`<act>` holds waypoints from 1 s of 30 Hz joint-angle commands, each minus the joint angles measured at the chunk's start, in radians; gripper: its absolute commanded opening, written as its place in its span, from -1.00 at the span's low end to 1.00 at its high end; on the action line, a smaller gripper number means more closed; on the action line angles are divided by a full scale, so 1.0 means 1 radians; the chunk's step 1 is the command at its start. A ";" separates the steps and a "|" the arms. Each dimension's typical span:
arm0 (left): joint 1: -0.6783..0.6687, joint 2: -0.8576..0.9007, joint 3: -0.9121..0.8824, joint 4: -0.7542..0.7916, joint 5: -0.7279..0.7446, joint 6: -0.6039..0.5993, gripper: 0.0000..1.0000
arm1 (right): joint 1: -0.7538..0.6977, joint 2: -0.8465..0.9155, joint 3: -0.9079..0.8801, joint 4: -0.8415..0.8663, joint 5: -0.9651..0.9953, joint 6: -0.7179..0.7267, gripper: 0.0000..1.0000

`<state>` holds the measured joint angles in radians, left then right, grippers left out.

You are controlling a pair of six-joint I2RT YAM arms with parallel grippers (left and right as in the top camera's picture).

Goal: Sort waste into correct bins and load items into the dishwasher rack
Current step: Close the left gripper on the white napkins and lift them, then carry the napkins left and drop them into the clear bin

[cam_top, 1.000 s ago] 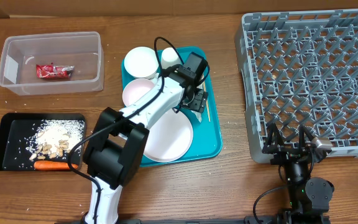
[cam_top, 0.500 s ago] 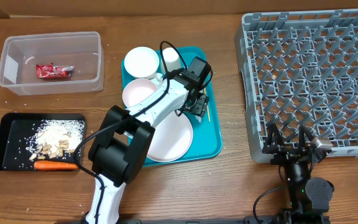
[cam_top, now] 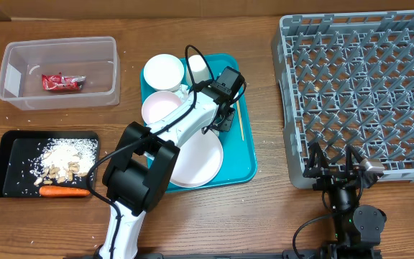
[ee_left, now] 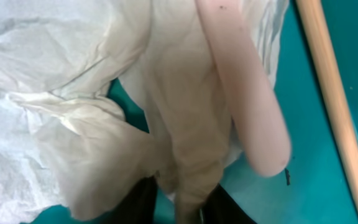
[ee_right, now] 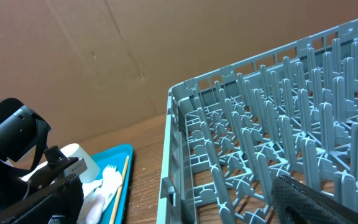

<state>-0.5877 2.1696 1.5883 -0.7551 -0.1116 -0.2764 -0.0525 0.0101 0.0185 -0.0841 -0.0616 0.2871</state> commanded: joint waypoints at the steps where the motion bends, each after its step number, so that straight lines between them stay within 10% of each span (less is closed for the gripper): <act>1: 0.000 0.027 -0.009 -0.003 -0.037 0.000 -0.73 | -0.007 -0.007 -0.010 0.003 0.011 -0.003 1.00; 30: 0.000 0.027 0.582 -0.611 -0.020 -0.099 -0.92 | -0.007 -0.007 -0.010 0.004 0.012 -0.003 1.00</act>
<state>-0.5877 2.1963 2.1204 -1.3445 -0.1318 -0.3443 -0.0525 0.0101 0.0185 -0.0834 -0.0620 0.2874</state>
